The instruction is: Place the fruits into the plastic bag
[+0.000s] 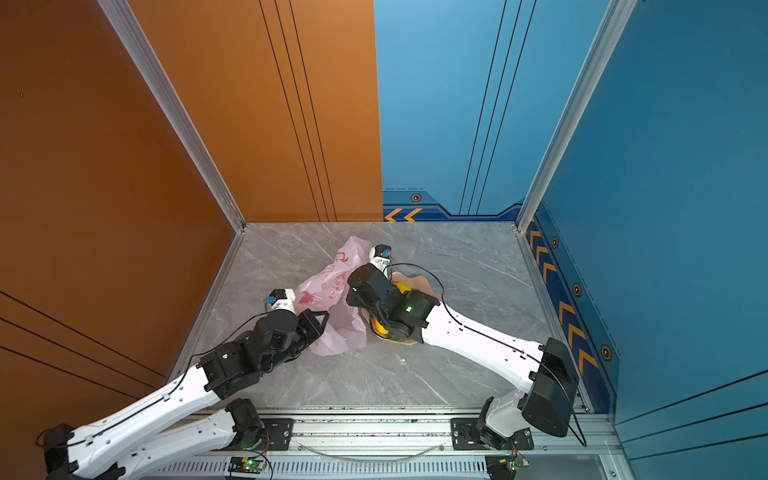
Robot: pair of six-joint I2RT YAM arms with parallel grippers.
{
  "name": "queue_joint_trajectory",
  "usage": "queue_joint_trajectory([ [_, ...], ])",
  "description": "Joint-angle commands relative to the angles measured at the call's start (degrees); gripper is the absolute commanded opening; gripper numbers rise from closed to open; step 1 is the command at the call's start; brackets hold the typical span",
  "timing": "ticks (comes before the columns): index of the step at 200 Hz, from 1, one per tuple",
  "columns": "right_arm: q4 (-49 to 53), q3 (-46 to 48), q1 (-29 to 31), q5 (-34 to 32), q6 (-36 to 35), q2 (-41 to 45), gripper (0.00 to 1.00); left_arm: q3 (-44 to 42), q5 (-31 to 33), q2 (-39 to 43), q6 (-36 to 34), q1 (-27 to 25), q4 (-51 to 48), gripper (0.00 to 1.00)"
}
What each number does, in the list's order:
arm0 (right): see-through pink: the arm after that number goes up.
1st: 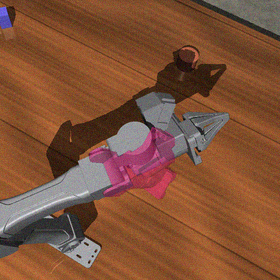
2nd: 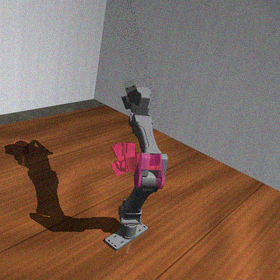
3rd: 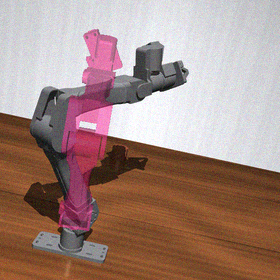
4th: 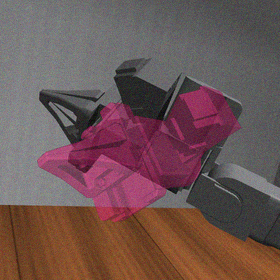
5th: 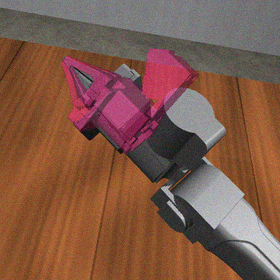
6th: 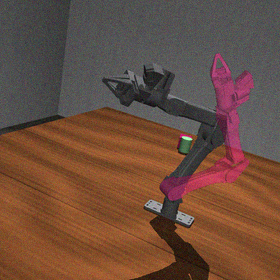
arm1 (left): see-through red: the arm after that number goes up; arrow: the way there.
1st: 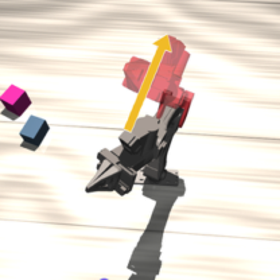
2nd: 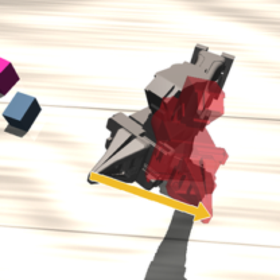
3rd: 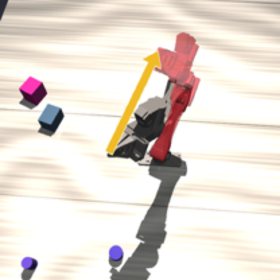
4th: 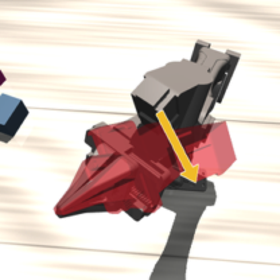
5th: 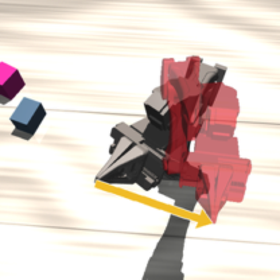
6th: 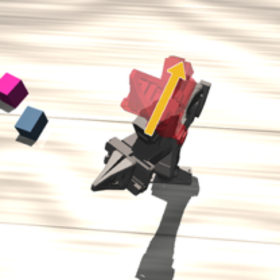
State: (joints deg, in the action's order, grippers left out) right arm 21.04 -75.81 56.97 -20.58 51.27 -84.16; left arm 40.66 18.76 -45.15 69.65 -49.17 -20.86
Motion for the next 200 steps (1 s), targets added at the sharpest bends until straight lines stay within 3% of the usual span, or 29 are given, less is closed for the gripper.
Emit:
queue_joint_trajectory([
  [1, 1.6, -0.4, -1.3, 3.7, -1.3, 1.3, 0.00, 4.3, -1.3, 4.4, -6.5, 3.1, -9.2, 0.01],
  [23, 4.8, 0.1, -4.0, 10.1, -3.0, 1.8, 0.00, 8.9, -10.6, 6.3, -14.5, 9.7, -16.3, 0.00],
  [53, 13.6, 0.9, -9.0, 17.1, -6.5, 3.1, 0.21, 16.9, -14.9, 5.6, -23.8, 15.2, -29.6, 0.00],
  [78, 20.5, 1.1, -13.2, 20.2, -10.1, 4.6, 0.31, 20.3, -19.3, 4.8, -27.6, 19.7, -32.6, 0.00],
  [96, 25.1, -0.2, -15.3, 22.8, -13.0, 5.0, 0.51, 21.0, -22.4, 4.1, -28.5, 21.9, -32.6, 0.00],
  [113, 26.4, -0.2, -15.6, 24.8, -15.5, 6.3, 0.78, 21.3, -24.4, 3.2, -29.1, 22.8, -32.6, 0.00],
  [134, 26.4, -0.2, -15.5, 27.1, -18.1, 6.2, 0.97, 21.2, -25.2, 3.1, -29.4, 23.1, -32.6, 0.00],
  [200, 17.7, -0.4, -16.3, 39.7, -29.3, 1.5, 1.00, 20.9, -26.6, 3.3, -29.3, 24.4, -32.6, 0.00],
])
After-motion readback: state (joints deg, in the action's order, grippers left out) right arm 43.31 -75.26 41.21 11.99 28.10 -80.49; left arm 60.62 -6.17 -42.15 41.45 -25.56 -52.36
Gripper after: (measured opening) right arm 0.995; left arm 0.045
